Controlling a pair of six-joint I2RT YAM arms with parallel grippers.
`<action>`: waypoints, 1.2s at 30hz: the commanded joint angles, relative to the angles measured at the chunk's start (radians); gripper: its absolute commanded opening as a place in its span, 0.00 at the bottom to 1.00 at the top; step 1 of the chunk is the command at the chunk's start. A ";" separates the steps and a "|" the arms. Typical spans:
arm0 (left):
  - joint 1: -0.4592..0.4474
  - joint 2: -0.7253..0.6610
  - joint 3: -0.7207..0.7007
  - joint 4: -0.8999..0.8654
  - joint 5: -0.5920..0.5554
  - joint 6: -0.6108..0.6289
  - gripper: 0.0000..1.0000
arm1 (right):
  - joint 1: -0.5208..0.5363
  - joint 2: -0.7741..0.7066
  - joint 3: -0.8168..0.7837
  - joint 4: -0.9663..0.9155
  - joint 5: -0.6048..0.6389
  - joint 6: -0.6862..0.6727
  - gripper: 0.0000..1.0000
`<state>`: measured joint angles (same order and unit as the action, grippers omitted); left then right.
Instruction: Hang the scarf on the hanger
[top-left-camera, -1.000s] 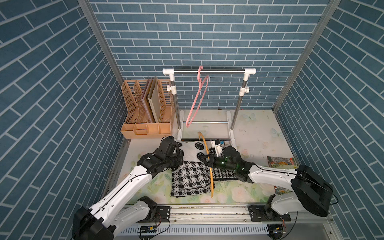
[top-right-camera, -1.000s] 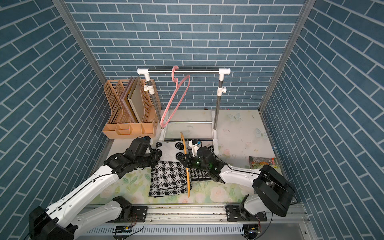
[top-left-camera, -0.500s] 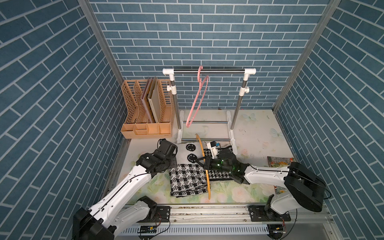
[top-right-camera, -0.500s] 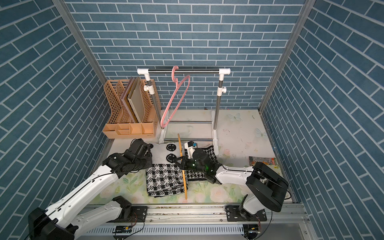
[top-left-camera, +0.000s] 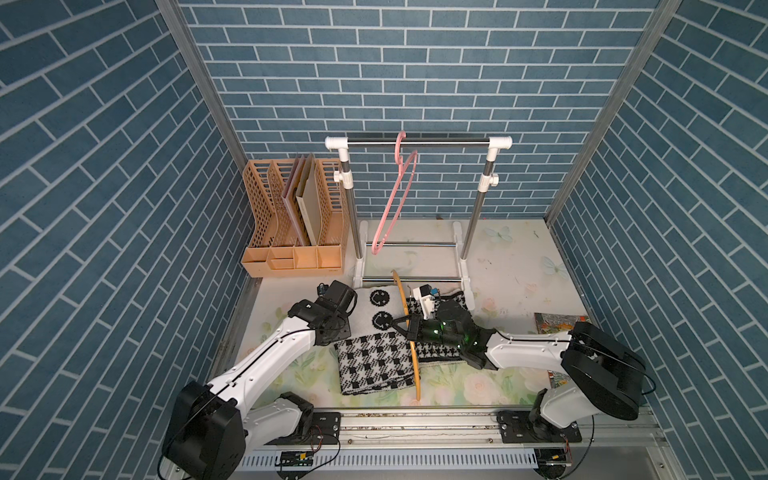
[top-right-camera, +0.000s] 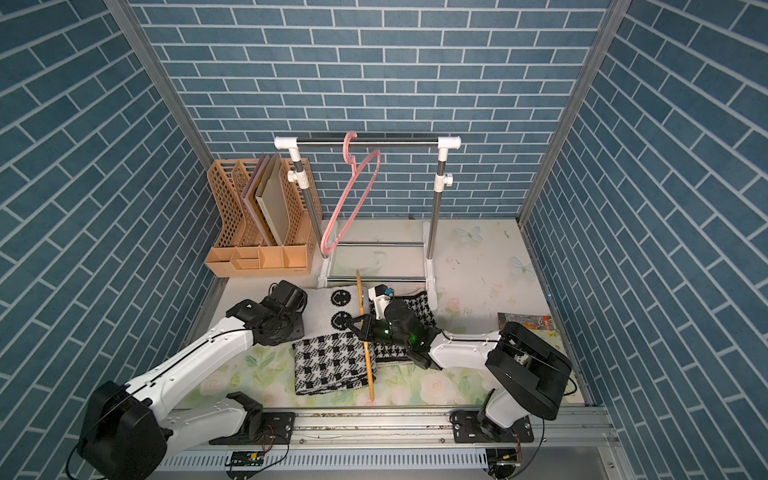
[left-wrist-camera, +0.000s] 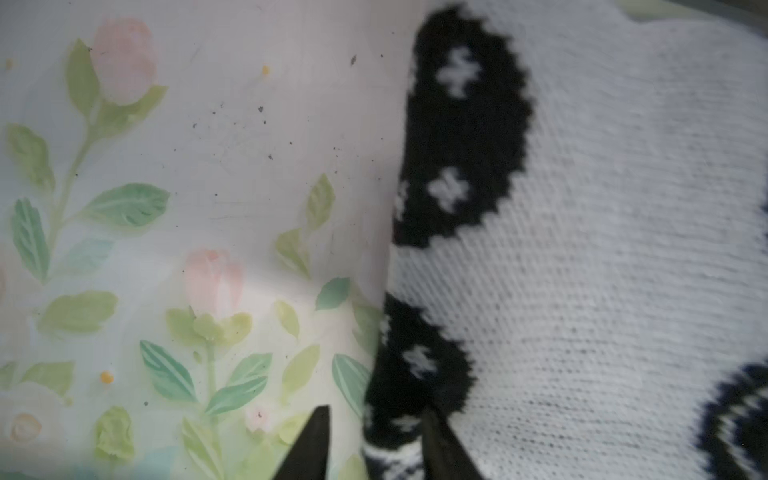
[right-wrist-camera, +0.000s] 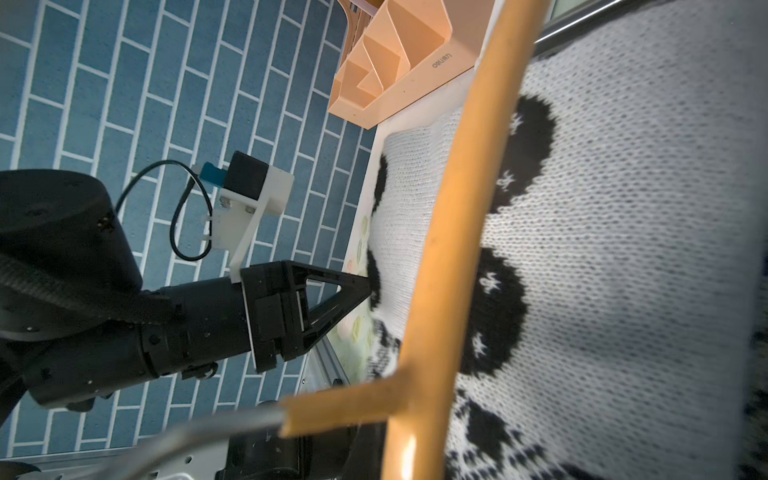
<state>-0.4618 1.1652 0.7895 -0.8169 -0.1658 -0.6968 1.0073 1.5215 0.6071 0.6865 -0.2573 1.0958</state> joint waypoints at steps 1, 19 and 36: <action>0.010 0.005 0.011 0.011 -0.002 0.005 0.59 | 0.002 0.012 -0.013 0.040 0.006 -0.005 0.00; 0.011 -0.059 0.138 0.050 0.192 0.047 0.62 | 0.000 -0.109 -0.127 -0.087 0.144 0.014 0.36; -0.014 -0.130 -0.098 0.558 0.703 -0.053 0.44 | -0.003 -0.200 -0.170 -0.207 0.243 -0.028 0.20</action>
<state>-0.4644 1.0538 0.7425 -0.4442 0.3664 -0.7010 1.0058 1.3361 0.4530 0.5095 -0.0452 1.0973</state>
